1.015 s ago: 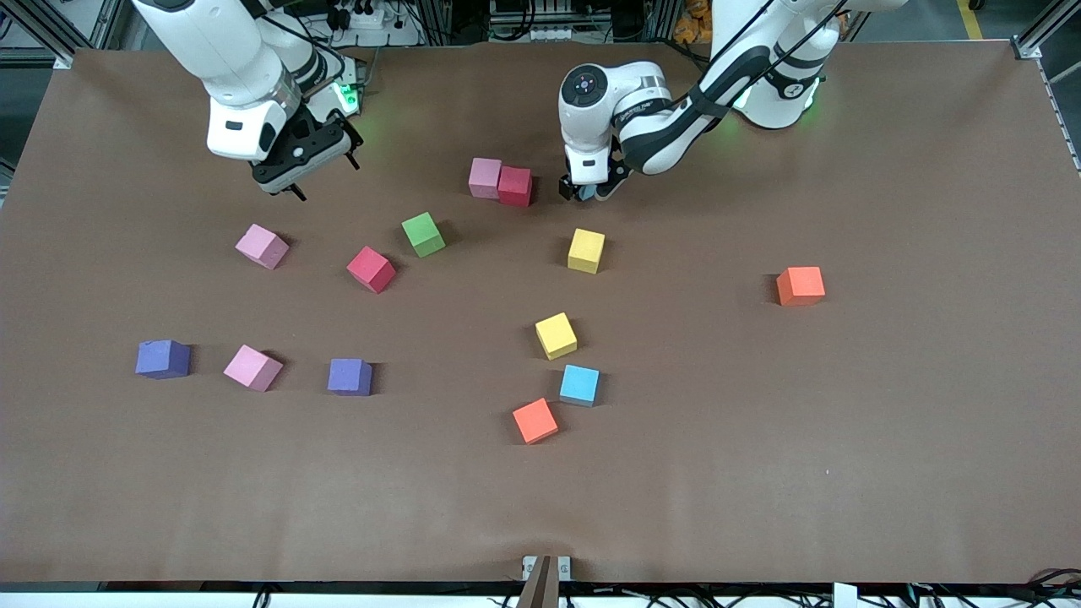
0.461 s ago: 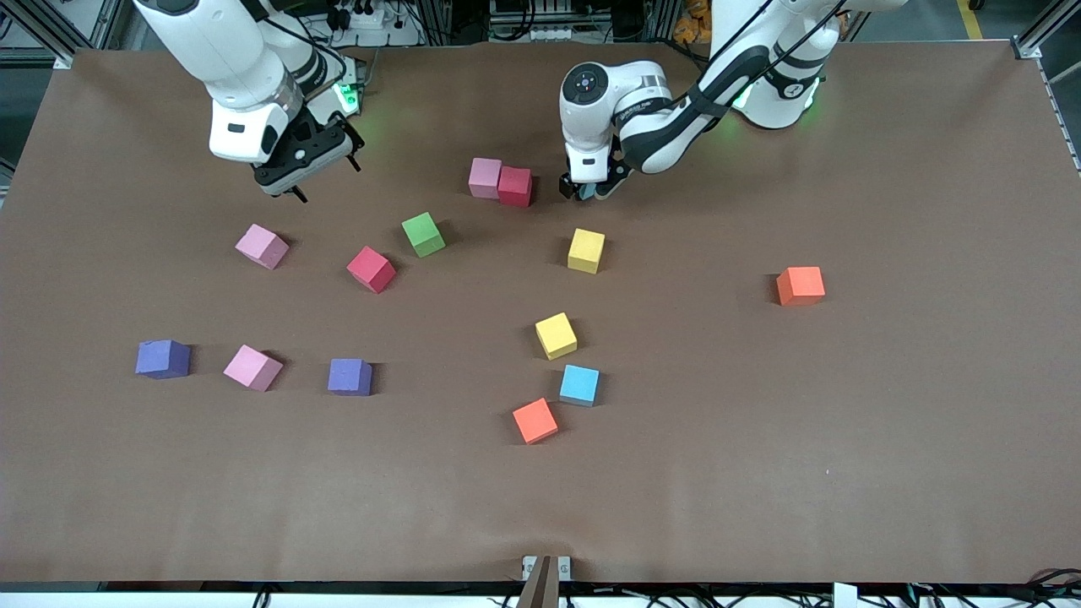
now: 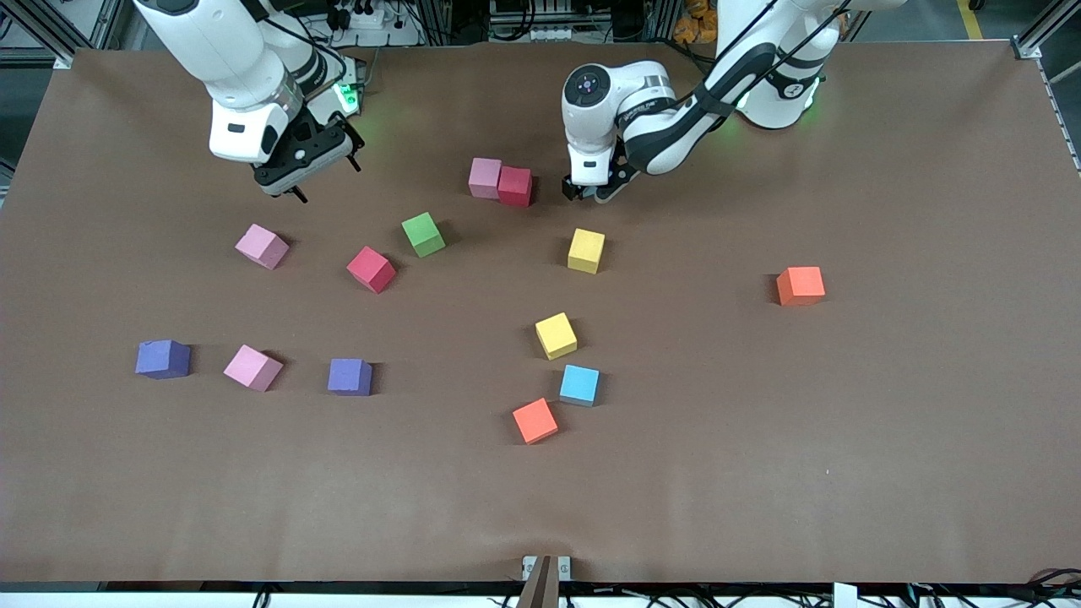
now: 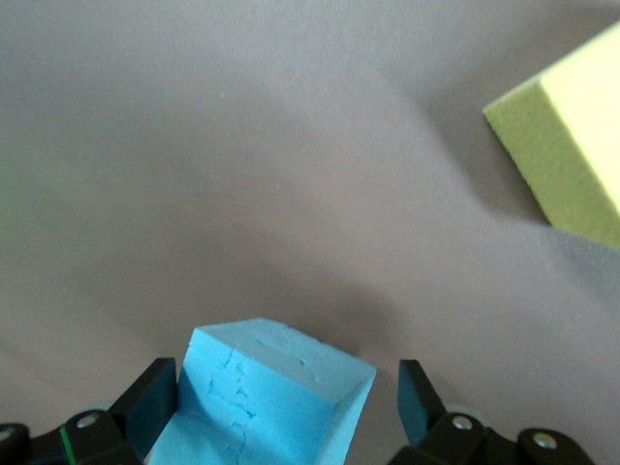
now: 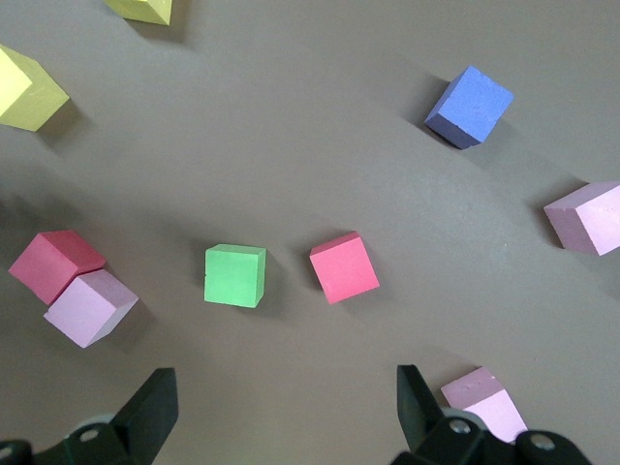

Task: Form number 2 with 11 blocks
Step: 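Grasp the cyan block with the left gripper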

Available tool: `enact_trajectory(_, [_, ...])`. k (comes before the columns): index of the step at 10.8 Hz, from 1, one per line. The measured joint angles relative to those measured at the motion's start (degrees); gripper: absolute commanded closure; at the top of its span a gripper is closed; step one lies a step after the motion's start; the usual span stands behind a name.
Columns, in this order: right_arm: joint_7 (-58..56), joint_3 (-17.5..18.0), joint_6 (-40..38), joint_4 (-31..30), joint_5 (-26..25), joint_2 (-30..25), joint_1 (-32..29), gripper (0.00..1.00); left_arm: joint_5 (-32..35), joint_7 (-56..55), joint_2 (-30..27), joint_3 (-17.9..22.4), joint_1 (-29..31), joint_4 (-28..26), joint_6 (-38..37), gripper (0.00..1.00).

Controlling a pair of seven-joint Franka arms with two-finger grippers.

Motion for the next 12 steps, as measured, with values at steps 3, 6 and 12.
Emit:
enact_trajectory(3, [0.0, 0.0, 0.0, 0.0, 0.0, 0.0, 0.0, 0.00, 0.0, 1.5, 0.0, -0.1, 0.4, 1.1, -1.0, 0.00])
enact_trajectory(6, [0.0, 0.0, 0.2, -0.1, 0.0, 0.0, 0.0, 0.00, 0.0, 1.7, 0.0, -0.5, 0.4, 2.5, -2.7, 0.00])
enact_trajectory(12, [0.0, 0.0, 0.6, -0.1, 0.0, 0.4, 0.0, 0.00, 0.0, 3.0, 1.2, -1.6, 0.1, 2.3, -1.9, 0.00])
